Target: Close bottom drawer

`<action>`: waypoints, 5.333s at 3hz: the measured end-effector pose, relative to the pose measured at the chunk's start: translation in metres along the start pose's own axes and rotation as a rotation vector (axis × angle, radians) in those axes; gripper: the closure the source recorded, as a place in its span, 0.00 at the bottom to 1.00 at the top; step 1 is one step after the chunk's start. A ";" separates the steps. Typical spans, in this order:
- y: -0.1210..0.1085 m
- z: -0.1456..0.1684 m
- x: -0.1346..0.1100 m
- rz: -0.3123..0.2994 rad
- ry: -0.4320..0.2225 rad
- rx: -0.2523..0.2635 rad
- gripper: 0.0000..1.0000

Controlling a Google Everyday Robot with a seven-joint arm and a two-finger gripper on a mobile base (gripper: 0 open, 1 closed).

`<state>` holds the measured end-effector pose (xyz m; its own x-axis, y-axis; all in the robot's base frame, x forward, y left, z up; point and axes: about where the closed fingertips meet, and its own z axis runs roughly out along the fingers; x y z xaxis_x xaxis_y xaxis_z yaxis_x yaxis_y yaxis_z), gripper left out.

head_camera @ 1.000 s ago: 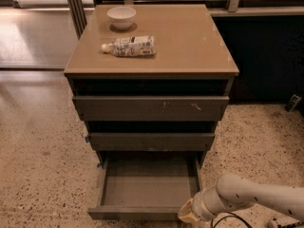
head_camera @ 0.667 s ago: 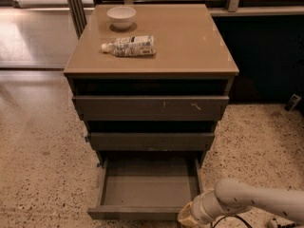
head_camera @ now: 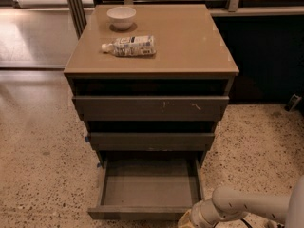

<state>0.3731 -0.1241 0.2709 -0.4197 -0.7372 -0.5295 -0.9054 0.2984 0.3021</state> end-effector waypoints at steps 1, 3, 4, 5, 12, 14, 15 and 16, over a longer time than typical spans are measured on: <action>0.000 0.000 0.000 0.000 0.000 0.000 1.00; -0.006 0.022 0.022 -0.018 0.004 0.004 1.00; -0.017 0.038 0.038 -0.027 0.023 0.024 1.00; -0.034 0.047 0.047 -0.058 0.039 0.075 1.00; -0.108 0.025 0.043 -0.214 -0.026 0.369 1.00; -0.140 0.005 0.036 -0.247 0.000 0.425 1.00; -0.139 0.008 0.035 -0.241 -0.020 0.409 1.00; -0.146 0.020 0.036 -0.240 -0.044 0.388 1.00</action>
Offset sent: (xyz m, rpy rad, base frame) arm -0.0038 -0.0058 -0.0195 0.0101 -0.0418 0.0047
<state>0.4889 -0.1821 0.1924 -0.1894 -0.7895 -0.5838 -0.9312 0.3330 -0.1482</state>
